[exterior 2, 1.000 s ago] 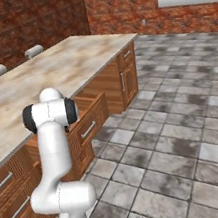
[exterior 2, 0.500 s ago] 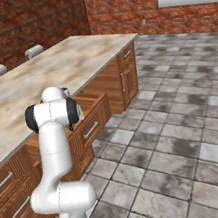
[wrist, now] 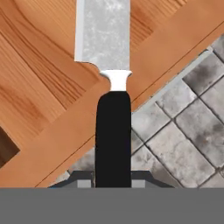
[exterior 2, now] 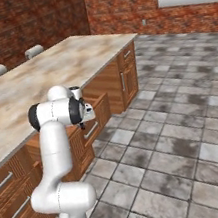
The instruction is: Pick up the metallic utensils from the counter and place them in the open drawer. Make sure not to pick up any wooden utensils.
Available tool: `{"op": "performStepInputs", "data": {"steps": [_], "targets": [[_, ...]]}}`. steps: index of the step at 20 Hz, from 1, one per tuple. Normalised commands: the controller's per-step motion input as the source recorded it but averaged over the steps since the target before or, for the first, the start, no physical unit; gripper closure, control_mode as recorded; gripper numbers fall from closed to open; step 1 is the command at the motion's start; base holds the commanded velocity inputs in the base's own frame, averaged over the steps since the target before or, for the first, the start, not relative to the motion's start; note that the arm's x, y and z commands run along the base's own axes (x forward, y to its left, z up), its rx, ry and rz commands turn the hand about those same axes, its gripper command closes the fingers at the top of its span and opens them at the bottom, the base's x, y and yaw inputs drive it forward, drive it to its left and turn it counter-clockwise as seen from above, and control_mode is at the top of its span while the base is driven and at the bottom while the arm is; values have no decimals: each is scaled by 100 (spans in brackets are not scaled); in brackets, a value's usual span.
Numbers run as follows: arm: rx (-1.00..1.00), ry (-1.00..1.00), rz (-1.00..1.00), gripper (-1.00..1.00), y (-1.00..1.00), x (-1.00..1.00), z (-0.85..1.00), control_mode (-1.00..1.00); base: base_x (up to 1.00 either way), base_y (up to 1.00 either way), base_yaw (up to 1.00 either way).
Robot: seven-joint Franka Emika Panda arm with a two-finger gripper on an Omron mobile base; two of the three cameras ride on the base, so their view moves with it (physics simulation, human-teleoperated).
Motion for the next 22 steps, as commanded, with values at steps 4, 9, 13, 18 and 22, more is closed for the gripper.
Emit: {"op": "performStepInputs", "data": {"steps": [4, 9, 13, 18, 22], "targets": [[1, -4, 8, 100, 2, 0, 87, -100, 0, 0, 0], [1, 0, 9, 100, 44, 3, 43, -100, 0, 0, 0], [-7, 16, 7, 100, 71, 29, -44, -100, 0, 0, 0], [-5, 7, 8, 100, 50, 39, -33, -100, 0, 0, 0], [0, 0, 1, 100, 2, 26, -38, -100, 0, 0, 0]]}}
